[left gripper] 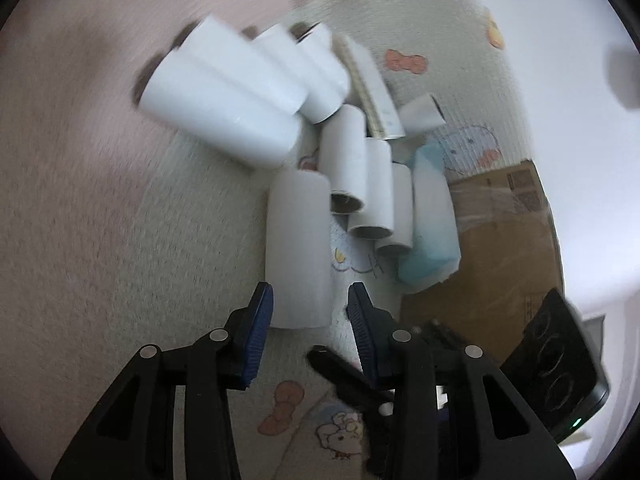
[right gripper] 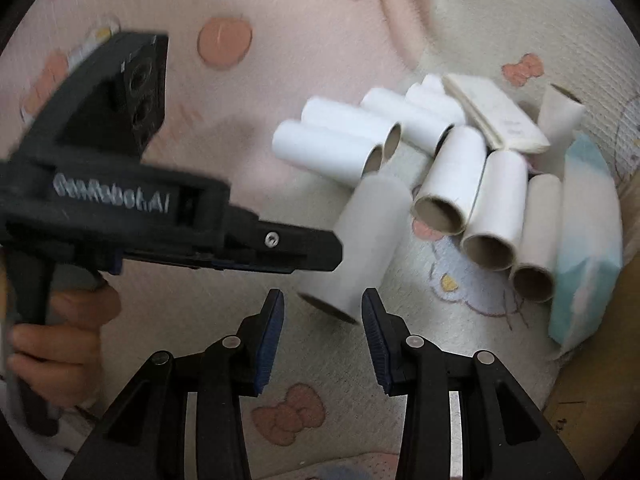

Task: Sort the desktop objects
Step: 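Close the right gripper around the white tube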

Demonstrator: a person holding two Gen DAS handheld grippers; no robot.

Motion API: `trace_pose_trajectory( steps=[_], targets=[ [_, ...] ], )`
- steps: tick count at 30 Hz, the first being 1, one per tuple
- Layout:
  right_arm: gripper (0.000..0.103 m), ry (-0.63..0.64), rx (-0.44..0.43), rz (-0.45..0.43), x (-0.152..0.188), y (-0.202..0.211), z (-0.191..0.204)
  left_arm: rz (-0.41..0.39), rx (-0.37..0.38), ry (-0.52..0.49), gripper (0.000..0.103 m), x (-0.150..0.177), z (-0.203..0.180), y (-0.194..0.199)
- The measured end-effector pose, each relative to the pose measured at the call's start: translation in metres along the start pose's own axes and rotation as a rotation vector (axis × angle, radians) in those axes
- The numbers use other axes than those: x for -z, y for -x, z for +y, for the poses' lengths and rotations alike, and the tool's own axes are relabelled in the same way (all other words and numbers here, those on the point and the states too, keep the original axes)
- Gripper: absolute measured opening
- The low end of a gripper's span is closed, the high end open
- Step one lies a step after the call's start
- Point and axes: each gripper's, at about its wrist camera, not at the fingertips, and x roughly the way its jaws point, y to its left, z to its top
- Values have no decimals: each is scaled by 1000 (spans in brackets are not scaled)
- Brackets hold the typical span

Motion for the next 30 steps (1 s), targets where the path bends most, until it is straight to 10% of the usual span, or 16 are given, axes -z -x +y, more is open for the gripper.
trace_pose_trajectory(
  steps=[30],
  targets=[
    [43, -242, -39, 110, -44, -56, -41, 51, 109, 197, 49, -33, 39, -45]
  ],
)
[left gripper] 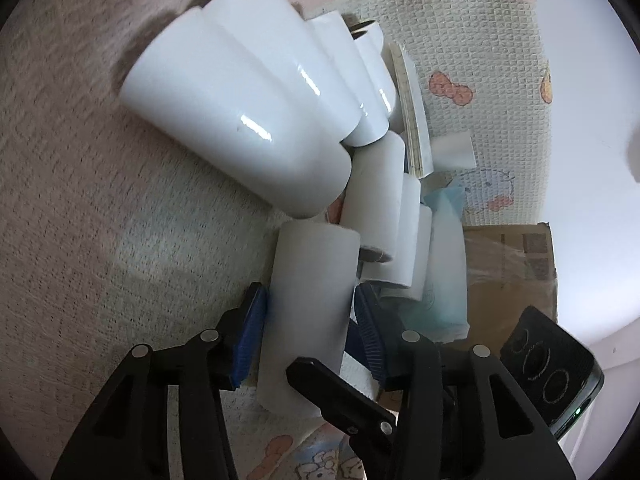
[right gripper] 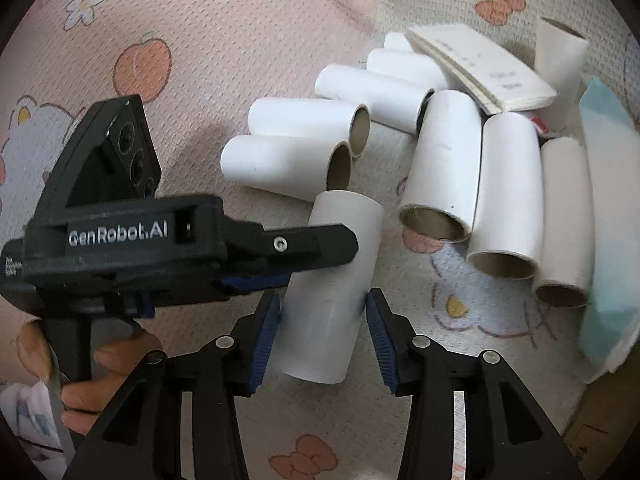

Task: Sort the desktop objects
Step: 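Close the right gripper around the white tube, then lift the white tube with the right gripper and carry it over the box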

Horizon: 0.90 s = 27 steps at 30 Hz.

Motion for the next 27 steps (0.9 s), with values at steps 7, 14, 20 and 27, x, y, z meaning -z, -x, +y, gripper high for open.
trace_pose_trajectory(
  steps=[7, 14, 20, 27],
  targets=[
    [45, -31, -17, 22, 4, -16, -3, -7, -72, -137, 47, 10, -16, 2],
    [45, 3, -16, -14, 3, -6, 6, -38, -87, -200, 47, 16, -32, 15],
    [45, 58, 10, -64, 2, 10, 20, -79, -153, -304, 47, 24, -61, 28],
    [45, 126, 36, -155, 2, 38, 39, -126, -154, -384, 47, 28, -92, 52]
  ],
)
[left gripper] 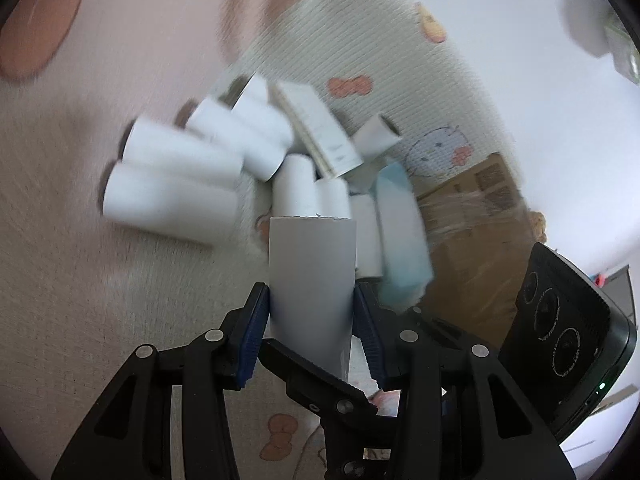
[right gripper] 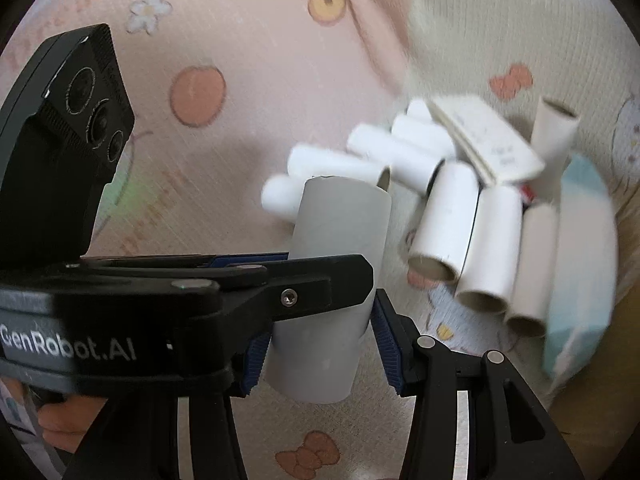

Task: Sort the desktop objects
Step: 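Lift the white tube with the right gripper and carry it over the box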

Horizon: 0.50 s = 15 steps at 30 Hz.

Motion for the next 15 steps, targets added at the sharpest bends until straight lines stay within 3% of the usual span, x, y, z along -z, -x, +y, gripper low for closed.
trace_pose_trajectory(
  steps=[13, 15],
  targets=[
    [45, 21, 72, -209, -30, 91, -2, -111, -35, -217, 47, -32, -77, 41],
    [45, 35, 88, -205, -38, 96, -2, -118, -35, -244, 47, -36, -86, 43]
  ],
)
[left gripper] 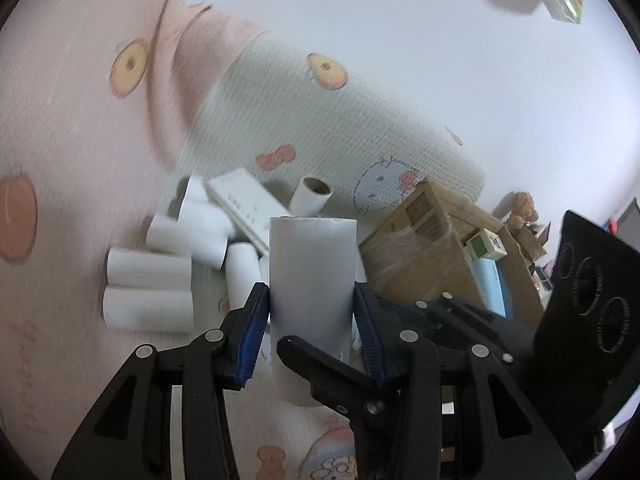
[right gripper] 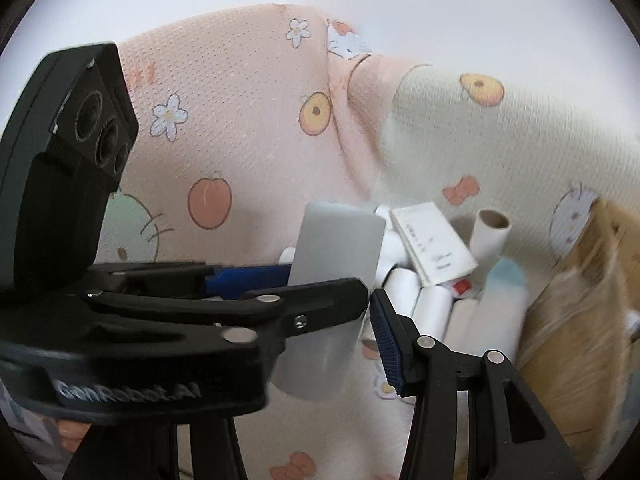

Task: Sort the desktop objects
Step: 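Lift the white tube with the right gripper and carry it over the box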

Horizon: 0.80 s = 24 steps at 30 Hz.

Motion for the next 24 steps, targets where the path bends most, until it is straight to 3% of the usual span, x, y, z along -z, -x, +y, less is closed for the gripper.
trace_pose_trajectory(
  steps=[4, 12, 19, 24],
  targets=[
    [45, 38, 51, -3, -9, 21, 2, -10, 42, -9, 47, -15, -13, 4],
    [45, 80, 109, -49, -29, 58, -10, -60, 78, -187, 47, -39, -57, 9],
    [45, 35, 158, -32, -41, 69, -40, 0, 184, -154, 47, -58, -69, -12],
    [45, 1, 183, 7, -50, 73, -58, 36, 210, -164, 47, -67, -82, -24]
  ],
)
